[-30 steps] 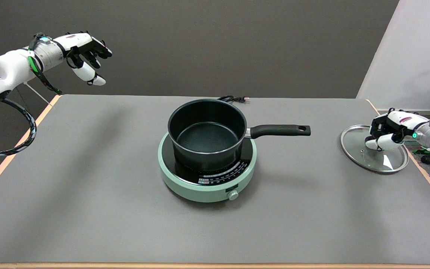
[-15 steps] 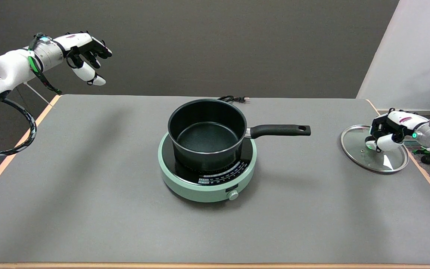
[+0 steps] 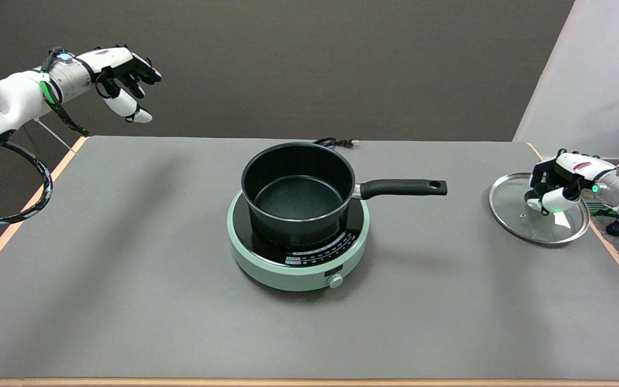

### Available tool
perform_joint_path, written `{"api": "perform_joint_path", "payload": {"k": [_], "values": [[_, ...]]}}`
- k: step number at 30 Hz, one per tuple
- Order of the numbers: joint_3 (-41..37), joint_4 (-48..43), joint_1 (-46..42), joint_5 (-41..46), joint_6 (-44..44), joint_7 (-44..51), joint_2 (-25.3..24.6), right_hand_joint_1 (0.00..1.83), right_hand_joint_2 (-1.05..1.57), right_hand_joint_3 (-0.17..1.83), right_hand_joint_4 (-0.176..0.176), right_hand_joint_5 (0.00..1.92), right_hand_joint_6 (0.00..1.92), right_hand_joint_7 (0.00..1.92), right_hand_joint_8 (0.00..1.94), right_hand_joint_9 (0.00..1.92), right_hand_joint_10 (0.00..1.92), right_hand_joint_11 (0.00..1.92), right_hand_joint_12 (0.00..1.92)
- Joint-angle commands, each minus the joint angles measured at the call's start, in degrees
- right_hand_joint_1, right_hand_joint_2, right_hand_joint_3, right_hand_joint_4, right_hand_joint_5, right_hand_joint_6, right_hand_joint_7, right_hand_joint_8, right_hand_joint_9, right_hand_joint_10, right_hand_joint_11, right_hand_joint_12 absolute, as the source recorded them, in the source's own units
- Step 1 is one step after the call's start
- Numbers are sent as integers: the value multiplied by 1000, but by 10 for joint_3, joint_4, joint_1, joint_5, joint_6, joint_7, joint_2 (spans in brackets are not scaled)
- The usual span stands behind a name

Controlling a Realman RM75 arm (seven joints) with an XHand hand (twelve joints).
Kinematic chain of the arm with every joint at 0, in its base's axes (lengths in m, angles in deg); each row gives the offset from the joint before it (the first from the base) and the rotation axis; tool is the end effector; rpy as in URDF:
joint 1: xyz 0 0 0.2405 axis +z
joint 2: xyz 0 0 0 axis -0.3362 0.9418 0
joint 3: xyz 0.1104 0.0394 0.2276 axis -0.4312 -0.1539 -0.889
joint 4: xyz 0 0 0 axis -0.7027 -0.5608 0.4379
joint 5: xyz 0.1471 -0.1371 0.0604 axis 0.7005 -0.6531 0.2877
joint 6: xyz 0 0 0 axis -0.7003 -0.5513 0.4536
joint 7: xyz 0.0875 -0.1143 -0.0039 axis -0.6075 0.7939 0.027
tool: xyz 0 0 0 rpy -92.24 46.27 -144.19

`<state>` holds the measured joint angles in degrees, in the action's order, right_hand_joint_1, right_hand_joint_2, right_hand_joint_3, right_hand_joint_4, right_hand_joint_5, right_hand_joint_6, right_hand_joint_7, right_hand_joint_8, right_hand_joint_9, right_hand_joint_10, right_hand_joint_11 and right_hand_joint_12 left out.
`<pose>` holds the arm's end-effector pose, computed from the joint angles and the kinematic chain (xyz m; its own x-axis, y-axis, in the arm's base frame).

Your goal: Pick up the pot lid.

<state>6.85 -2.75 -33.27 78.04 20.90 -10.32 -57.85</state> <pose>-0.2273 -0.2713 0.6156 0.9521 -0.2051 0.2269 -0.1041 0.4804 0.8708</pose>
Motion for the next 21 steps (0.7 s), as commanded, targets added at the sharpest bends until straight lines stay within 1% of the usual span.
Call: {"api": "perform_joint_path", "payload": {"k": [1,6,13,17,21], "values": [[-33,-30,8,2,32,4,2,1345,835,806,55,583,1188,803,1554,772,1829,616,1921],[-32,-31,11,2,35,-1,3,1346,831,815,56,584,1191,805,1557,773,1833,623,1921],[-40,-38,21,8,59,-1,5,1347,826,824,68,587,1206,806,1559,774,1834,638,1921],[-55,-40,21,48,74,-1,6,1347,824,827,74,587,1212,807,1560,774,1836,645,1921],[-81,-43,22,109,99,-1,6,1348,822,831,79,589,1217,808,1560,775,1838,655,1921]]}}
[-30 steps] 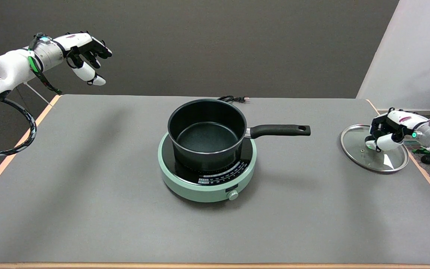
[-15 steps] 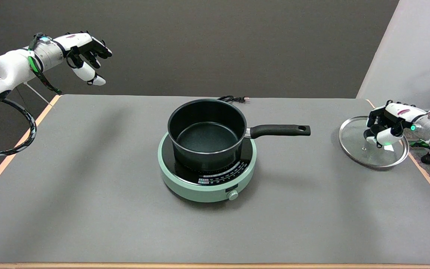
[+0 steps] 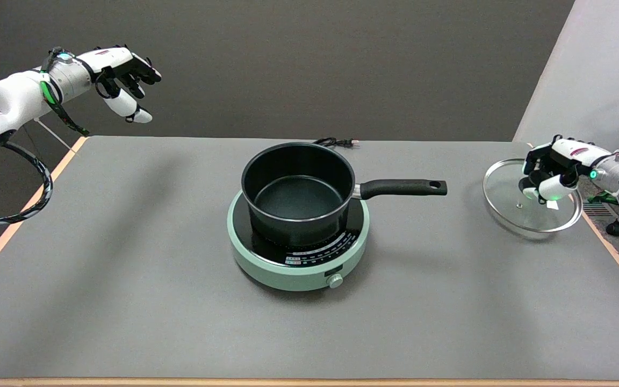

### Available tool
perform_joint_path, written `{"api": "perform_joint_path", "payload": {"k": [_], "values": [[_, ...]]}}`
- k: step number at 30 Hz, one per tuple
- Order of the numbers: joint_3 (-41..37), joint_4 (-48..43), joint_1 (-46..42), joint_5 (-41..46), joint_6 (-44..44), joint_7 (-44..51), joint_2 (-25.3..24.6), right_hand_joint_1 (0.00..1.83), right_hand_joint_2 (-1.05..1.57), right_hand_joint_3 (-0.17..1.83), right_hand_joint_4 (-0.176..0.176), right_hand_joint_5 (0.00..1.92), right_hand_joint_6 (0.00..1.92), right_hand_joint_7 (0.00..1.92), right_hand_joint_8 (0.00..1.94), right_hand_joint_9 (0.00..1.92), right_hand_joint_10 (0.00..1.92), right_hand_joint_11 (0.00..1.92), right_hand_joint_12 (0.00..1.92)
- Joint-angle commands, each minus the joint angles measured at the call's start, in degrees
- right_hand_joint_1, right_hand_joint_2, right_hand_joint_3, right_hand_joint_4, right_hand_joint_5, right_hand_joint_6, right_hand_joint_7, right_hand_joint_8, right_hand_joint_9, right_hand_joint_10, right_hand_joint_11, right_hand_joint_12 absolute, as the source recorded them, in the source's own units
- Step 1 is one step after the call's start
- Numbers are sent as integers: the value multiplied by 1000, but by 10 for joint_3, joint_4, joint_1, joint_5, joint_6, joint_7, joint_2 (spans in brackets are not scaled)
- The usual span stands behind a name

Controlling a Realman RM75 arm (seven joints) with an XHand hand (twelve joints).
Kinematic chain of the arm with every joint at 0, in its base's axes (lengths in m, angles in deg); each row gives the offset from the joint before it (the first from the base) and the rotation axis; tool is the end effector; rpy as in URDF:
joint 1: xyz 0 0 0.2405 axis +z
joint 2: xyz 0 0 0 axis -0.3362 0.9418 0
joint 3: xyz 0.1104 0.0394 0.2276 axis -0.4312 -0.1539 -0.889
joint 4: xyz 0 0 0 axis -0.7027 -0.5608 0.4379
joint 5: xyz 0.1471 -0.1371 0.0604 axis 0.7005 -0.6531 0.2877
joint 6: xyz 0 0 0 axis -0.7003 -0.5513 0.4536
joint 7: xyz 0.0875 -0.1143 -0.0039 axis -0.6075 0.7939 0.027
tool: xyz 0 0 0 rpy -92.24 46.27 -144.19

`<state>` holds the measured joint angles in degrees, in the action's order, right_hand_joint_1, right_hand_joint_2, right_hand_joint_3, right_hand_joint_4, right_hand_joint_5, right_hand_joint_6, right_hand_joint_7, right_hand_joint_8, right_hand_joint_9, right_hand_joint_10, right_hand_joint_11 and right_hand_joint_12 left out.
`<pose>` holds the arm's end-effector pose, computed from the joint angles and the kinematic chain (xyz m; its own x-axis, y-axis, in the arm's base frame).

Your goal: Pick up the pot lid.

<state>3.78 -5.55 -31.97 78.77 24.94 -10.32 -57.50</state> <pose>-0.2056 -0.2842 0.6087 0.9517 -0.1752 0.2523 -0.1510 0.4485 0.8810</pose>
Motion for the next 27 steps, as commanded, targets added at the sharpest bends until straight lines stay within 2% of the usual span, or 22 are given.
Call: {"api": "perform_joint_path", "payload": {"k": [1,8,22,27], "values": [[-59,-17,9,119,66,0,3,1347,822,830,79,589,1217,807,1560,774,1838,651,1921],[-103,-21,20,199,141,3,8,1348,818,837,87,600,1215,810,1561,777,1843,650,1921],[-145,-100,24,194,191,4,11,1351,800,868,65,629,1187,819,1564,786,1861,680,1921],[-147,-123,25,199,190,4,30,1351,801,868,64,629,1185,819,1566,786,1863,669,1921]]}}
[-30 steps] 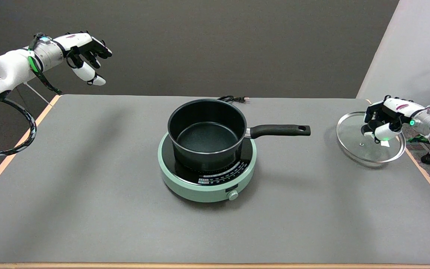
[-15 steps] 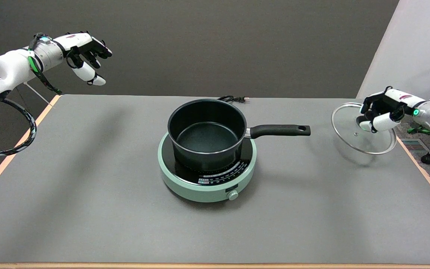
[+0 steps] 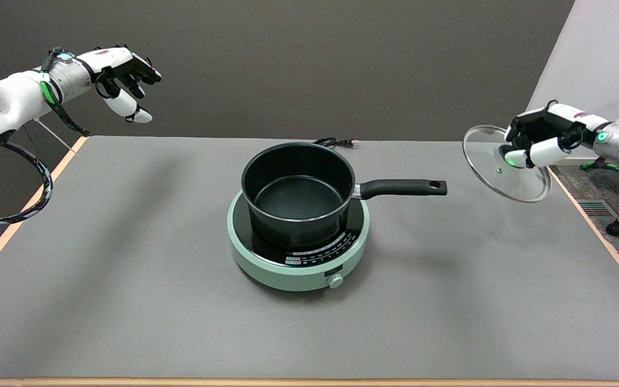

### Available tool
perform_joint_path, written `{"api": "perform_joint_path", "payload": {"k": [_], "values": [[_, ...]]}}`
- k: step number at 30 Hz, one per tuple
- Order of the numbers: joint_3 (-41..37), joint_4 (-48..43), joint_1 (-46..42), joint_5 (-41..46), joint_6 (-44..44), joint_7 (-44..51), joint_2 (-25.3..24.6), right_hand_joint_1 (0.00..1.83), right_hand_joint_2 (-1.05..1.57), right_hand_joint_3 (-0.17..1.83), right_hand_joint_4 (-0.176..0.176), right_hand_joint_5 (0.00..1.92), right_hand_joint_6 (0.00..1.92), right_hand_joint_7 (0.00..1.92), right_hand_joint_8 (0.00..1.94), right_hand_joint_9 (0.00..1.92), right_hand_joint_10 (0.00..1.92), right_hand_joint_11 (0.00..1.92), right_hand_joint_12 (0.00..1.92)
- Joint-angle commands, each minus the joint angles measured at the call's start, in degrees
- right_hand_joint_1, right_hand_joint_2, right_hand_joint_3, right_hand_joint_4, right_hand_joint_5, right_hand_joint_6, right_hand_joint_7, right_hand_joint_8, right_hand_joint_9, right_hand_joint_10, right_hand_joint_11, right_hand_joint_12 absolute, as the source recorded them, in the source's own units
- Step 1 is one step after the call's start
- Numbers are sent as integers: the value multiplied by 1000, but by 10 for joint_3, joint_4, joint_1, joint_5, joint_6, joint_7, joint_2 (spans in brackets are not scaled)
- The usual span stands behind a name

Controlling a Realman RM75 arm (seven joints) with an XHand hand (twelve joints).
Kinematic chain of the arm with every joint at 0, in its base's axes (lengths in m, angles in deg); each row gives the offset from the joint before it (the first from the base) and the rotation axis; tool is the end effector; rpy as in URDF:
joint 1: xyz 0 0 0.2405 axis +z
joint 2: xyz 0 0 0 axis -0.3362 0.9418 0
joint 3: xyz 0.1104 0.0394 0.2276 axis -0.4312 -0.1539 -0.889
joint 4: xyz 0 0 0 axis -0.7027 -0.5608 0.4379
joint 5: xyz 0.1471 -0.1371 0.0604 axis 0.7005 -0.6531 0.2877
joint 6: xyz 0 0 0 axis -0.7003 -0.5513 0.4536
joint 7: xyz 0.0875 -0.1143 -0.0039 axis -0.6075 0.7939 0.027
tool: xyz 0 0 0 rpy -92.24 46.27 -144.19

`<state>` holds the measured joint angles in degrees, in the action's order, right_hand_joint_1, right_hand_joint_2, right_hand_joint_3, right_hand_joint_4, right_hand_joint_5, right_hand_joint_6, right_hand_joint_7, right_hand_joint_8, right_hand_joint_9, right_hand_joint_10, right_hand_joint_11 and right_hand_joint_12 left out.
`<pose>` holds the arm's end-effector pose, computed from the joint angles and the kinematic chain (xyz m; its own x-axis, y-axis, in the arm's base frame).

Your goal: Pick up the pot lid.

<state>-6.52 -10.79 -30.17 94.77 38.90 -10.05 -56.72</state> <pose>-0.1508 -0.3012 0.5913 0.8510 -0.0676 0.5207 -0.4718 0.3369 0.8148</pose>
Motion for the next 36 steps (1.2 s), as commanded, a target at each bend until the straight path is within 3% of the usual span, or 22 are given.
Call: {"api": "perform_joint_path", "payload": {"k": [1,9,20,22,23,26,36], "values": [[-43,-74,7,39,51,1,25,1351,801,869,64,629,1186,818,1567,786,1864,669,1921],[-38,-99,7,39,42,-4,38,1348,804,882,88,621,1254,808,1593,776,1890,654,1921],[-36,-110,7,40,42,-4,38,1349,790,921,86,572,1341,807,1619,794,1917,666,1921],[-36,-111,7,40,41,-4,38,1355,756,990,148,518,1560,824,1639,829,1921,688,1921],[-35,-114,7,40,38,-4,38,1353,753,1009,158,499,1646,819,1660,835,1921,683,1921],[-31,-120,7,40,34,-4,38,1347,773,1001,144,460,1769,797,1691,819,1921,659,1921],[-28,-138,8,40,21,-4,38,1348,770,1006,150,459,1804,799,1692,825,1921,660,1921]]}}
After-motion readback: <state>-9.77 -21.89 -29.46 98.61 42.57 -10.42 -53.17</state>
